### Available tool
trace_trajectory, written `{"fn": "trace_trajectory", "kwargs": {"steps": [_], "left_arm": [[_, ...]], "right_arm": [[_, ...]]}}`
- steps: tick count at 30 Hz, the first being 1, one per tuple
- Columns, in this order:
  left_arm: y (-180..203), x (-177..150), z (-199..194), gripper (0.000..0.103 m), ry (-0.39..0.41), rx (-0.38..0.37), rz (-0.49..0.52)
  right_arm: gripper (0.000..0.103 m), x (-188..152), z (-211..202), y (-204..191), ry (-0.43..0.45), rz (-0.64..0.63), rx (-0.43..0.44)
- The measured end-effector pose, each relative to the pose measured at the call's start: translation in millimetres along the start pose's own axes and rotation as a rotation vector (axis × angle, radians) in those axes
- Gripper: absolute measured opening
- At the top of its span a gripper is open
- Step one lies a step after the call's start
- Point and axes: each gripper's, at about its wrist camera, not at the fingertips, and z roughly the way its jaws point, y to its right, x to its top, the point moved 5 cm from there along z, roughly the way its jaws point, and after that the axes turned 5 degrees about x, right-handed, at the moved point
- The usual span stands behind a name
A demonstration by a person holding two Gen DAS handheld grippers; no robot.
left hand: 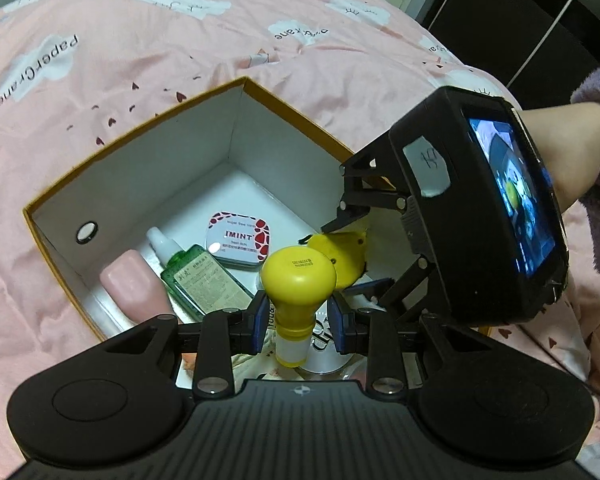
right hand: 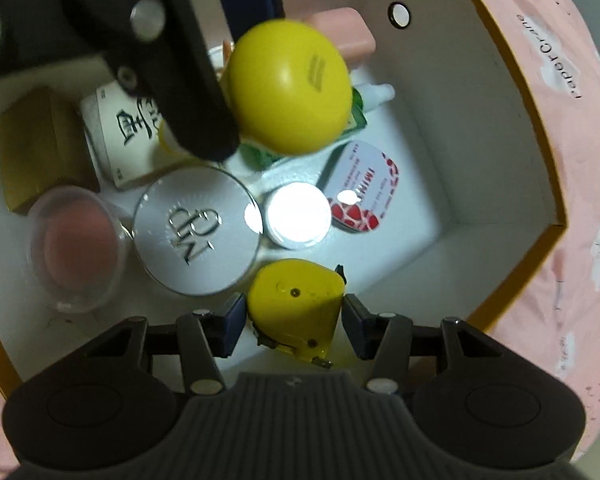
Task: Organize rigid objects
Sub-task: 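Open both tools to release the stick bottle and tape measure into the box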
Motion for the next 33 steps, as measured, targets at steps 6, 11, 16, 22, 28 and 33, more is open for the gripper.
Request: {"fn": "trace_trajectory", "kwargs": {"steps": [6, 11, 16, 22, 28, 33], "left_arm": [[3.7, 1.2, 8.5, 0.035, -0.024, -0.012, -0.004], [14.7, 5.1, 6.0, 0.035, -0.01, -0.04, -0.015], [26.3, 10.0, 3.4, 0.035, -0.002, -0.058, -0.094], [36.2, 5.5, 22.1, 0.035, -0.027, -0.114, -0.266], [45.8, -6.5, 49.1, 0.035, -0.065, -0.132, -0.389], [51.2, -17.3, 69.7, 0.035, -0.119, -0.127, -0.453]], "right_arm": [[0.056, -3.5, -4.3, 0.6, 0.033, 0.013, -0.006], [0.058, -12.8, -36.7, -3.4, 0.119, 0.066, -0.054], [0.055, -36.4, -87.9, 12.1, 0.258, 0.312, -0.163], [0.051, -69.7, -123.5, 19.2, 0.41, 0.625, -0.275], [0.051, -90.2, -112.4, 15.5, 0.509, 0.815, -0.289], [0.051, -114.4, -101.5, 17.5, 0.606, 1.053, -0.237]]}}
